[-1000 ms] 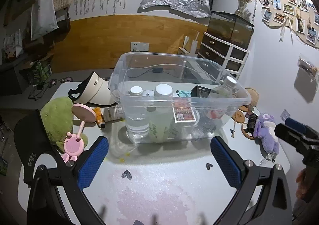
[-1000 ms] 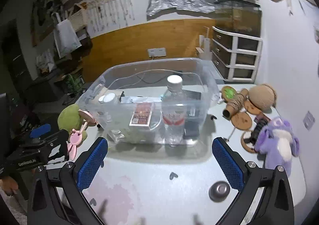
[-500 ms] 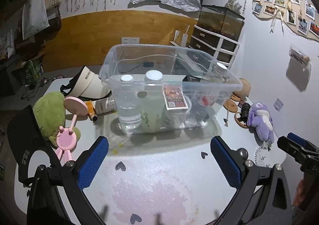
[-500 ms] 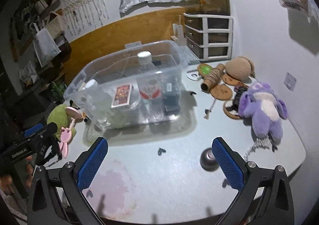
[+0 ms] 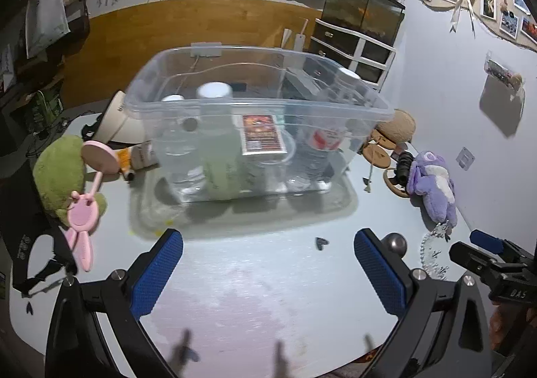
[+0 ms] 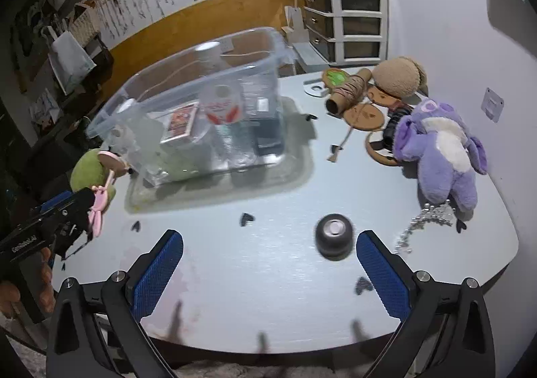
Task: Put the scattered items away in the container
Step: 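Move the right tool toward the purple plush and black spool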
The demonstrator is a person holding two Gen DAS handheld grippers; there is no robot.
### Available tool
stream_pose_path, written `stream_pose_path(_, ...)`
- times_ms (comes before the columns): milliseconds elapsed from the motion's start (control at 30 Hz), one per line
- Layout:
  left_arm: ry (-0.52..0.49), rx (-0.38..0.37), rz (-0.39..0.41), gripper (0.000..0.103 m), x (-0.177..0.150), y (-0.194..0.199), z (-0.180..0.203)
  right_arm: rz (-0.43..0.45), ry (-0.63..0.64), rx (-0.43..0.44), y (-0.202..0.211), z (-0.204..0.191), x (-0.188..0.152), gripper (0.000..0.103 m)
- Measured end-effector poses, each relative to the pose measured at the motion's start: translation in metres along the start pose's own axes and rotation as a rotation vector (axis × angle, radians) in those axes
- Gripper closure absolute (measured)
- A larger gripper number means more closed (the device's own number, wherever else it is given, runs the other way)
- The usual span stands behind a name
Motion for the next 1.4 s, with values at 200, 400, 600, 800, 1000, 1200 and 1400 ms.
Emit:
stream_pose_path(200,0.016,-0.002,-0.003,0.001,0.017,-0.017,0.033,0.007,-0.019,-0.052,-0.009,0.062,0.031,0.003)
stream_pose_path(400,0.042,0.02,-0.002,0.001,0.031,-0.033,0.056,-0.048,-0.019,-0.07,-0.046,0.112,0.071,0.054)
stream_pose_path(600,0.071,0.06,-0.009,0.001,0.041,-0.047,0.069,-0.142,0.038,-0.089,-0.113,0.134,0.098,0.08)
stream_pose_path(800,0.116,0.125,-0.011,0.001,0.044,-0.051,0.065,-0.296,-0.012,-0.053,-0.188,0.139,0.107,0.092)
stream_pose_path(1000,0.162,0.182,-0.024,0.001,0.039,-0.052,0.049,-0.32,-0.009,-0.131,-0.226,0.158,0.121,0.098)
stream_pose_path(1200,0.2,0.207,-0.034,0.001,0.035,-0.054,0.04,-0.278,-0.022,-0.2,-0.234,0.184,0.142,0.099)
stream_pose_path(1400,0.201,0.217,-0.031,0.001,0.041,-0.057,0.039,-0.253,-0.057,-0.235,-0.238,0.207,0.158,0.099)
Point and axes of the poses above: each gripper's, at about its wrist camera, not at the fingertips, and y roughly against the way its jaws point, z to its right, x to its top, the point moved 10 cm from there along -y, roughly the way its jaws point, and after that the axes turned 10 degrees about -y, right-handed, at the moved point
